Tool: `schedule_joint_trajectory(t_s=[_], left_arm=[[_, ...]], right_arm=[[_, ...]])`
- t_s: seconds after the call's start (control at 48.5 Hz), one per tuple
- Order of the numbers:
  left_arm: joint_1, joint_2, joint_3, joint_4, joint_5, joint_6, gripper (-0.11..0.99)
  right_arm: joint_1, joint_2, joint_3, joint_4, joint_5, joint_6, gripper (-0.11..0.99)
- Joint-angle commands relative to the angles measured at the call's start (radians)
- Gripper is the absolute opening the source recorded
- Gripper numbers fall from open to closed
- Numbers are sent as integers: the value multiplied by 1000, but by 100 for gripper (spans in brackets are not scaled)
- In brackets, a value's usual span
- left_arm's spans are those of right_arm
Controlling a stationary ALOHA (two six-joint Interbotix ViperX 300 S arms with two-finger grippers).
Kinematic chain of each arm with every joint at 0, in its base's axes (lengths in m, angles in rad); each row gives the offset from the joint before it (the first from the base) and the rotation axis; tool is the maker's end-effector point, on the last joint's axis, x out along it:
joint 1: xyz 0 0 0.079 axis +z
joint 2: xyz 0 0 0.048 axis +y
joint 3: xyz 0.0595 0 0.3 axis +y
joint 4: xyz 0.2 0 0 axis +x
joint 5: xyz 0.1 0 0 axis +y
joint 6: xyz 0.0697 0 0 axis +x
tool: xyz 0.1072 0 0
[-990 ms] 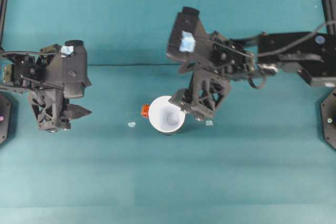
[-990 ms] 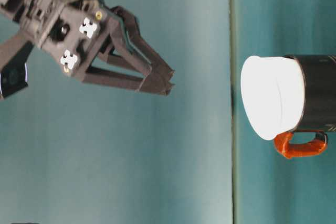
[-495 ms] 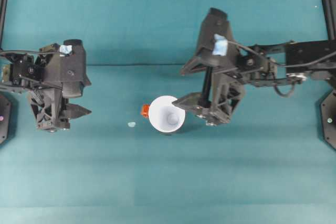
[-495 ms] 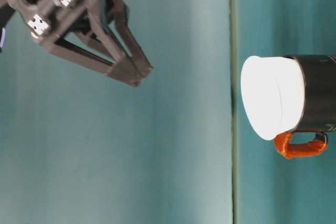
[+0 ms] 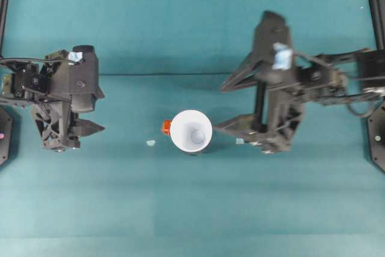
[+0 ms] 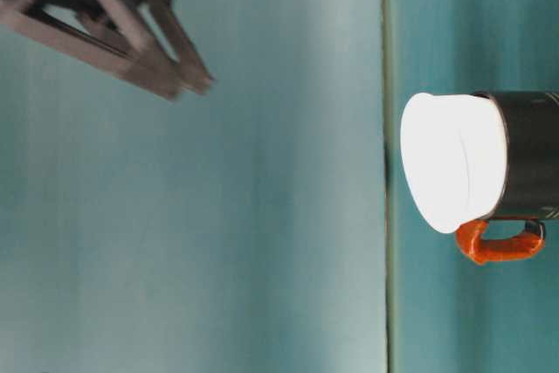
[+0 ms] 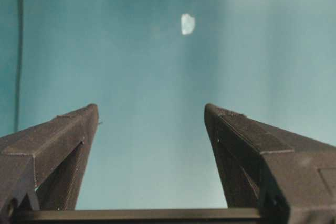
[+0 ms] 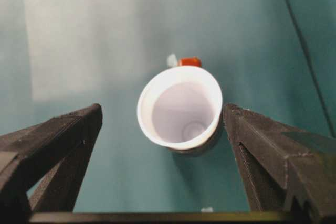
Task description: Put the paper cup into the moved red handle cup holder.
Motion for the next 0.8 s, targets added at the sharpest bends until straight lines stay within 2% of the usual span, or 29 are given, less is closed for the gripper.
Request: schedule_joint_trajectory(t_s=[0.0, 0.124, 0.392, 0.784], left_arm=[[0, -12, -17, 2, -5, 0, 85], [-2, -12, -15, 2, -5, 0, 85], [-2, -12, -17, 3, -6, 2, 85], [-2, -12, -18, 2, -6, 0, 85]], right_arm=[[3, -55, -14, -3, 17, -5, 86], [3, -121, -2, -3, 49, -5, 86], [5, -221, 60, -3, 51, -5, 86], [6, -253, 91, -3, 40, -6, 86]])
